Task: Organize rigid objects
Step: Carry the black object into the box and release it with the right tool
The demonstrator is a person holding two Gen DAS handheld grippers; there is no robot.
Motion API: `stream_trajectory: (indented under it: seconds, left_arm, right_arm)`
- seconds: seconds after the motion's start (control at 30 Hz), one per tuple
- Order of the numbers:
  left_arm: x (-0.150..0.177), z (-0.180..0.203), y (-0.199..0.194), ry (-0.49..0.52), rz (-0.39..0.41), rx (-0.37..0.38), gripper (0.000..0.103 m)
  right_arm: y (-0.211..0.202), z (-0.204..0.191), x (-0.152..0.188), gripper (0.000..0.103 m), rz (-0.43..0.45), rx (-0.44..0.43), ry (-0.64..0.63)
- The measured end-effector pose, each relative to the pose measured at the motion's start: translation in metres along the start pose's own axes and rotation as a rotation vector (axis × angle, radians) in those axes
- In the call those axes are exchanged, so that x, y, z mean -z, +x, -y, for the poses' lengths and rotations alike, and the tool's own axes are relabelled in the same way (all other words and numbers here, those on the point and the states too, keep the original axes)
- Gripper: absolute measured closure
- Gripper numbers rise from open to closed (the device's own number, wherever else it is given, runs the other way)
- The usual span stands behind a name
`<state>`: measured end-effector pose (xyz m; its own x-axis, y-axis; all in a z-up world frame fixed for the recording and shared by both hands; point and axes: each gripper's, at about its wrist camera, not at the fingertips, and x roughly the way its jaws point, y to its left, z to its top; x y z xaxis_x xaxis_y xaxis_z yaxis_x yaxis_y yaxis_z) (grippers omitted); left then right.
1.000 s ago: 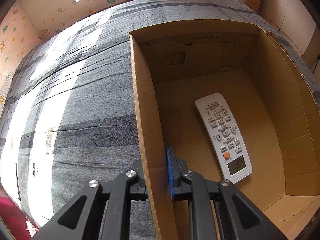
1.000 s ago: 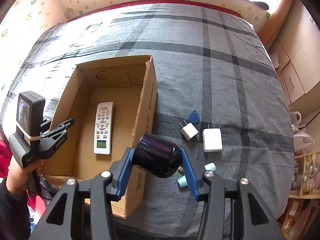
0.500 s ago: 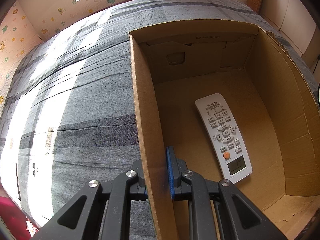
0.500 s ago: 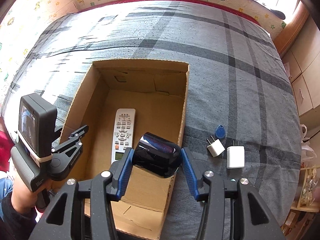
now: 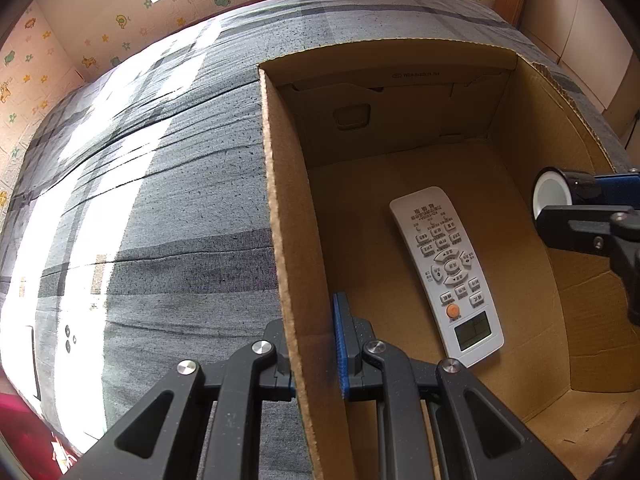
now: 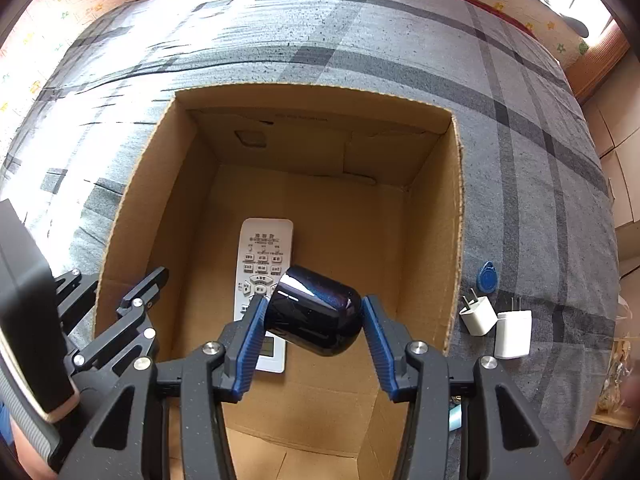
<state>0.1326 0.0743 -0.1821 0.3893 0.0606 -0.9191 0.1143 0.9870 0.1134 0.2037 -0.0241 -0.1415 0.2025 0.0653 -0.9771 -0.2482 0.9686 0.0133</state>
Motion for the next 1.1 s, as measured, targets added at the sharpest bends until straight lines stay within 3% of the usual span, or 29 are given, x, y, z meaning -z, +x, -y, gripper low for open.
stream_trajectory:
  seconds: [0.47,0.9,1.1]
  left_arm:
    - [0.000,0.001,0.000,0.002,0.000,-0.003,0.088]
    - [0.000,0.000,0.001,0.002,0.000,-0.003,0.088]
    - [0.000,-0.001,0.001,0.004,0.000,-0.005,0.088]
  right_arm:
    - [0.057,-0.019,-0.003,0.051,-0.086,0.092,0.001]
    - [0.057,-0.016,-0.004,0.051,-0.080,0.087,-0.002]
    - [0.041,-0.020,-0.005,0.043,-0.035,0.078,-0.018]
